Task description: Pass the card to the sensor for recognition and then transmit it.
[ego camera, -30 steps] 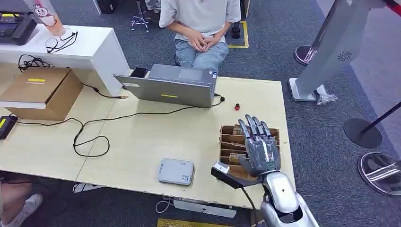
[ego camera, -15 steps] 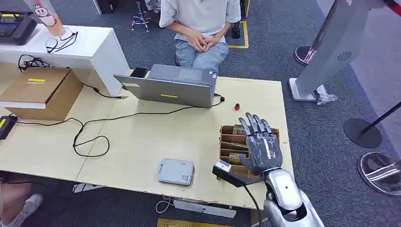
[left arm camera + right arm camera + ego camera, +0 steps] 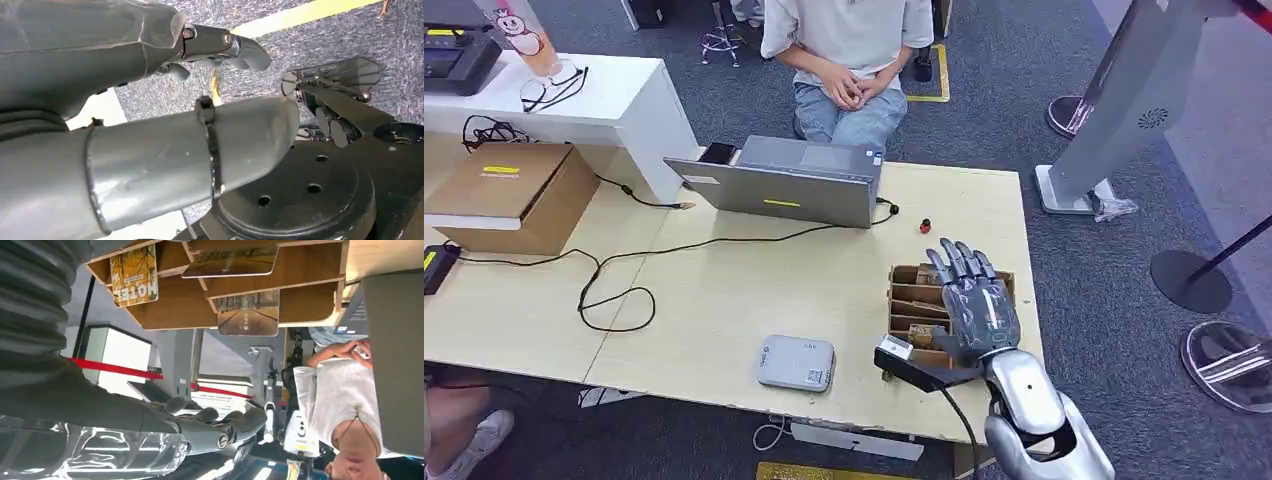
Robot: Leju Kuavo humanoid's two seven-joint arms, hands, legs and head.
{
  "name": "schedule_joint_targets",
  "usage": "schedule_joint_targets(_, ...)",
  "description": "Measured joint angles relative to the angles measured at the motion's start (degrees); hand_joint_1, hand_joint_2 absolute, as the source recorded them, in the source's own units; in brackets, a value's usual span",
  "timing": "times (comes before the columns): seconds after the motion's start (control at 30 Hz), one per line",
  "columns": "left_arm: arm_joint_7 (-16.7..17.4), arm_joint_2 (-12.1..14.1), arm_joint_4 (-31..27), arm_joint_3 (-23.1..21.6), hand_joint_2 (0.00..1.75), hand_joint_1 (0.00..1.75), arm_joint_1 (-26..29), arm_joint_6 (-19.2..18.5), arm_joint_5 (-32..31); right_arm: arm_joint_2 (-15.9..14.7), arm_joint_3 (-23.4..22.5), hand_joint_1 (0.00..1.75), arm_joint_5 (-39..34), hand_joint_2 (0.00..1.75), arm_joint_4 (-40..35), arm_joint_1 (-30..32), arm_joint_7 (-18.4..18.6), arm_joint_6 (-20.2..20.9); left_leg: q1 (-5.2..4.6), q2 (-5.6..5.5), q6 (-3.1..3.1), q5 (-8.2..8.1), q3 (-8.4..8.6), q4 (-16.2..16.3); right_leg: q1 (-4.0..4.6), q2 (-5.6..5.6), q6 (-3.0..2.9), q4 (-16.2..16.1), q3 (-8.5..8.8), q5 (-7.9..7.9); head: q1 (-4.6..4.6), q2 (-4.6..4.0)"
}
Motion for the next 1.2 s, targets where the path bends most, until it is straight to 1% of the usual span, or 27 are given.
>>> schedule_joint_targets(0.13,0.0,-0.2,-0.3,0.0,0.0,0.0,0.0,-0.1,0.0,-0.1,0.2,0.0,0.0,1.75,0.0,-0.2,0.0,0.3,0.0,0.0,0.0,0.0,0.0,0.0,0.0,0.0,0.0,0.0,0.0,0.0,0.0,0.0)
schedule_joint_targets(0.57,0.0,-1.1,-2.2,1.0,0.0,0.0,-0.1,-1.0,0.0,-1.0,0.7,0.0,-0.2,1.75,-0.9,-0.6,0.9,4.7,-0.01,0.0,0.02,-0.02,0.0,0.0,0.0,0.0,0.0,0.0,0.0,0.0,0.0,0.0)
schedule_joint_targets(0.83,-0.1,-1.6,-3.2,1.0,0.0,0.0,-0.1,-1.4,0.0,-1.4,0.9,0.0,-0.2,1.75,-1.3,-0.6,0.9,5.4,-0.01,0.0,0.04,-0.03,0.0,0.0,0.0,0.0,0.01,0.0,0.0,0.0,0.0,0.0)
schedule_joint_targets(0.9,-0.1,-1.6,-3.3,1.0,0.0,0.0,-0.1,-1.4,0.0,-1.4,0.9,0.03,-0.2,1.75,-1.3,-0.6,0.9,5.4,-0.01,0.0,0.04,-0.03,0.01,0.0,0.0,0.0,0.01,0.0,0.0,0.0,0.0,0.0)
schedule_joint_targets(0.97,-0.1,-1.7,-3.3,1.0,0.0,0.0,-0.1,-1.4,0.0,-1.5,0.9,0.12,-0.2,1.75,-1.3,-0.5,0.9,5.4,-0.01,0.0,0.04,-0.03,0.01,0.0,0.0,0.0,0.01,0.0,0.0,0.0,0.0,0.0)
schedule_joint_targets(1.03,-0.1,-1.7,-3.3,1.0,0.0,0.0,-0.1,-1.4,0.0,-1.5,0.9,0.14,-0.2,1.75,-1.4,-0.5,0.9,5.4,-0.01,0.0,0.04,-0.03,0.01,0.0,0.0,0.0,0.01,0.0,0.0,0.0,0.0,0.0)
schedule_joint_targets(1.07,-0.1,-1.7,-3.3,1.0,0.0,0.0,-0.1,-1.4,0.0,-1.5,0.9,0.3,-0.2,1.75,-1.4,-0.5,0.9,5.4,-0.01,0.0,0.04,-0.03,0.01,0.0,0.0,0.0,0.01,0.0,0.0,0.0,0.0,0.0)
schedule_joint_targets(1.1,-0.1,-1.7,-3.3,1.0,0.0,0.0,-0.1,-1.4,0.0,-1.5,0.9,0.37,-0.2,1.75,-1.4,-0.5,0.9,5.4,-0.01,0.0,0.04,-0.03,0.01,0.0,0.0,0.0,0.01,0.0,0.0,-0.01,0.0,0.0)
schedule_joint_targets(1.13,-0.1,-1.7,-3.3,1.0,0.0,0.0,-0.1,-1.4,0.0,-1.5,0.9,0.42,-0.2,1.75,-1.4,-0.5,0.9,5.4,-0.01,0.0,0.04,-0.03,0.01,0.0,0.0,0.0,0.01,0.0,0.0,-0.01,0.0,0.0)
schedule_joint_targets(1.2,-0.1,-1.7,-3.3,1.0,0.0,0.0,-0.1,-1.4,0.0,-1.5,0.9,0.47,-0.2,1.75,-1.4,-0.5,0.9,5.4,-0.01,0.0,0.04,-0.03,0.01,0.0,0.0,0.0,0.01,0.0,0.0,-0.01,0.0,0.0)
